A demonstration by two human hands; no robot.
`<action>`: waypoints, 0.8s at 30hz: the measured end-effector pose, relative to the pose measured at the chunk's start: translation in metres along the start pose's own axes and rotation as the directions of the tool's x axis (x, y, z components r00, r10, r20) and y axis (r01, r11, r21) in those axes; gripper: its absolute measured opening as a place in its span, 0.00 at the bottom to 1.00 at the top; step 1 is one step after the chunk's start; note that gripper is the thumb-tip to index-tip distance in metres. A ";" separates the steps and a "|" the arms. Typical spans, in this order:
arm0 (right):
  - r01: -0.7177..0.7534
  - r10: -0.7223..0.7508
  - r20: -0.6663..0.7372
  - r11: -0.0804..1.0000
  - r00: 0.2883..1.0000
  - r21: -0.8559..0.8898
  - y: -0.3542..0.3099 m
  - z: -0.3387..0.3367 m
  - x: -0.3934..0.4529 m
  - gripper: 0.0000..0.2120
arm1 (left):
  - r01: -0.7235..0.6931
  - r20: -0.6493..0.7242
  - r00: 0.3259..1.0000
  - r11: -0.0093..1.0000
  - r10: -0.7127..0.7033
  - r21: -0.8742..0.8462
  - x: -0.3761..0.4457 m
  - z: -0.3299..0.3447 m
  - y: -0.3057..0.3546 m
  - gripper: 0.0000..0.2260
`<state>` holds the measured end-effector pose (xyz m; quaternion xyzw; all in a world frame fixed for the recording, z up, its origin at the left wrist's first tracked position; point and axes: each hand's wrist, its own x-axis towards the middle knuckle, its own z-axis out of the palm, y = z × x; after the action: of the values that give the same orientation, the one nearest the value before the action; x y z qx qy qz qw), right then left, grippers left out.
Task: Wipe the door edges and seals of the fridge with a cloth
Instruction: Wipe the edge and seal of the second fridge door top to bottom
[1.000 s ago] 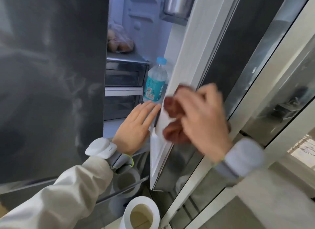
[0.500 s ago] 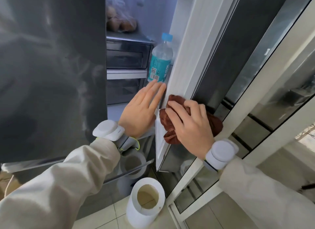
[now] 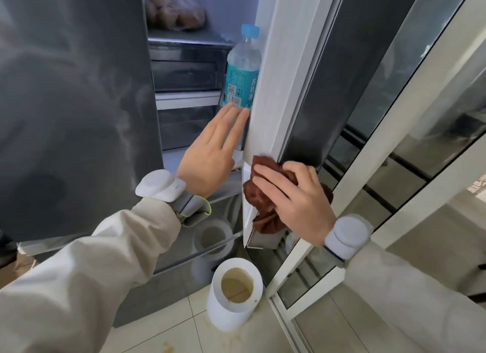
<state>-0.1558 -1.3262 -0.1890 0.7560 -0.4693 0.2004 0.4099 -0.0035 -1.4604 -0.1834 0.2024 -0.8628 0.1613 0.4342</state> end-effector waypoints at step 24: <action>0.028 -0.027 -0.028 0.999 0.999 0.026 -0.049 0.059 -0.037 0.13 | 0.170 0.181 0.974 0.970 -0.138 -0.174 -0.002 -0.020 -0.003 0.33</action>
<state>-0.1360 -1.3429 -0.2703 0.7648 -0.4504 0.2114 0.4092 0.0129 -1.4535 -0.1732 0.2401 -0.8891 0.0272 0.3887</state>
